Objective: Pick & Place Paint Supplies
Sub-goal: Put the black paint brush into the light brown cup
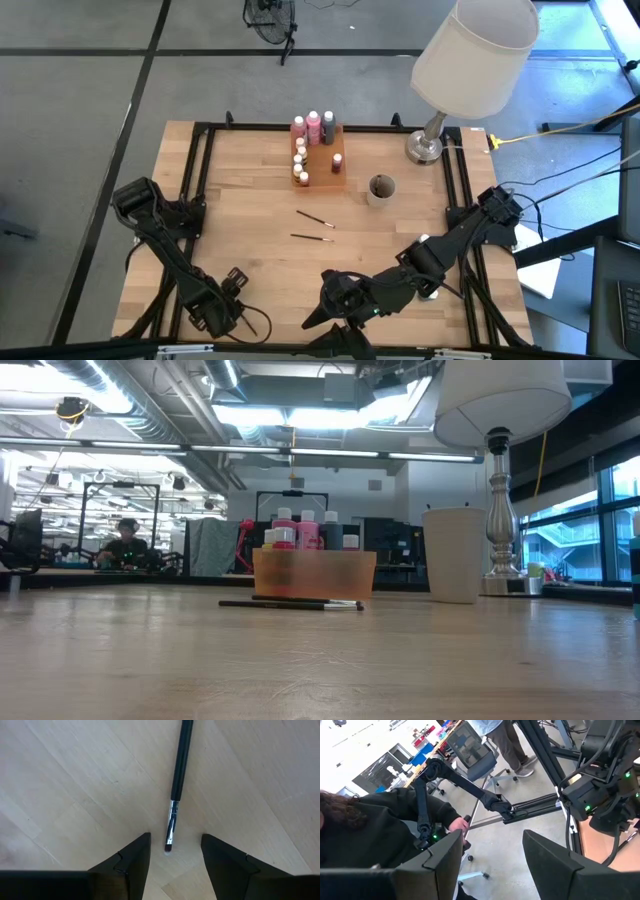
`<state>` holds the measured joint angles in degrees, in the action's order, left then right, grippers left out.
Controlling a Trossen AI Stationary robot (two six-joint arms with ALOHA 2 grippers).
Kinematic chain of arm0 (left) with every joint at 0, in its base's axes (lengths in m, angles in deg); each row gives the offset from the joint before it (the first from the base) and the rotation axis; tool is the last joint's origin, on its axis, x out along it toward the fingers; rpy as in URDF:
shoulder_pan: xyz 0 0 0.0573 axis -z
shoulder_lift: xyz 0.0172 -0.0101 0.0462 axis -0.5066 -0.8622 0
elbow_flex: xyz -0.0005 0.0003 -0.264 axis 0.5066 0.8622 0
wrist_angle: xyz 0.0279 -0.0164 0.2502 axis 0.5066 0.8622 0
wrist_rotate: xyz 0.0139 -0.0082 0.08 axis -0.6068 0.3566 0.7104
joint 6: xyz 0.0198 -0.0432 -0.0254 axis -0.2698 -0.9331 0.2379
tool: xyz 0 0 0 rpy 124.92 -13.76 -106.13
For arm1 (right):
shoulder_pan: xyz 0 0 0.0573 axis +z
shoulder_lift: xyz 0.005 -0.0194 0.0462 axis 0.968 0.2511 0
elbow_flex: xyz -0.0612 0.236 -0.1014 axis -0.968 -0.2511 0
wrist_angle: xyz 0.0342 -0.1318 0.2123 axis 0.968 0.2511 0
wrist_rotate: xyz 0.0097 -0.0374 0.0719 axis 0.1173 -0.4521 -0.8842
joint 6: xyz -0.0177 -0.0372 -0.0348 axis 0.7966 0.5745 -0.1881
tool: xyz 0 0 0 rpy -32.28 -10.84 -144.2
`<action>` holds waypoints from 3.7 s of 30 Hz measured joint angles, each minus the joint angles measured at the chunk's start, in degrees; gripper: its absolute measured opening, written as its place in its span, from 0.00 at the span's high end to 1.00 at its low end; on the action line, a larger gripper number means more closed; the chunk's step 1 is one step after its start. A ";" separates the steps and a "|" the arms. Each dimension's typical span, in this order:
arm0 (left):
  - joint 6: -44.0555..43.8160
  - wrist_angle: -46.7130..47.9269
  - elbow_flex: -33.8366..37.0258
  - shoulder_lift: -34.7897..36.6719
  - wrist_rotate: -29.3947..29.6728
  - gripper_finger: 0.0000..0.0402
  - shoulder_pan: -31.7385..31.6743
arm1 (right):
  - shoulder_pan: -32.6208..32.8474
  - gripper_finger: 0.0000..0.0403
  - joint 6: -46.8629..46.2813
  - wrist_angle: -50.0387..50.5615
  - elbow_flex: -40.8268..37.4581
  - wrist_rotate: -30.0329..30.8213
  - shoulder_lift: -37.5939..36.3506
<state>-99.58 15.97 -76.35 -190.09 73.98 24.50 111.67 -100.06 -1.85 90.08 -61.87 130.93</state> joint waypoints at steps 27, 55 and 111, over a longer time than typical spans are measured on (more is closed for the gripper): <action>0.28 -2.78 2.82 0.42 0.63 0.66 0.00 | 0.22 0.47 -1.16 0.00 0.00 0.07 0.00; 0.41 -3.48 2.84 0.42 0.87 0.91 -0.26 | 0.20 0.47 -1.38 -0.02 0.00 0.55 -0.02; -7.28 -1.54 -1.49 0.24 -1.66 1.00 -2.10 | 0.21 0.47 -1.23 -0.02 0.00 0.42 -0.02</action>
<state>-106.87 14.43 -77.83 -189.84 72.32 22.40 111.87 -101.28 -1.87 90.08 -61.44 130.91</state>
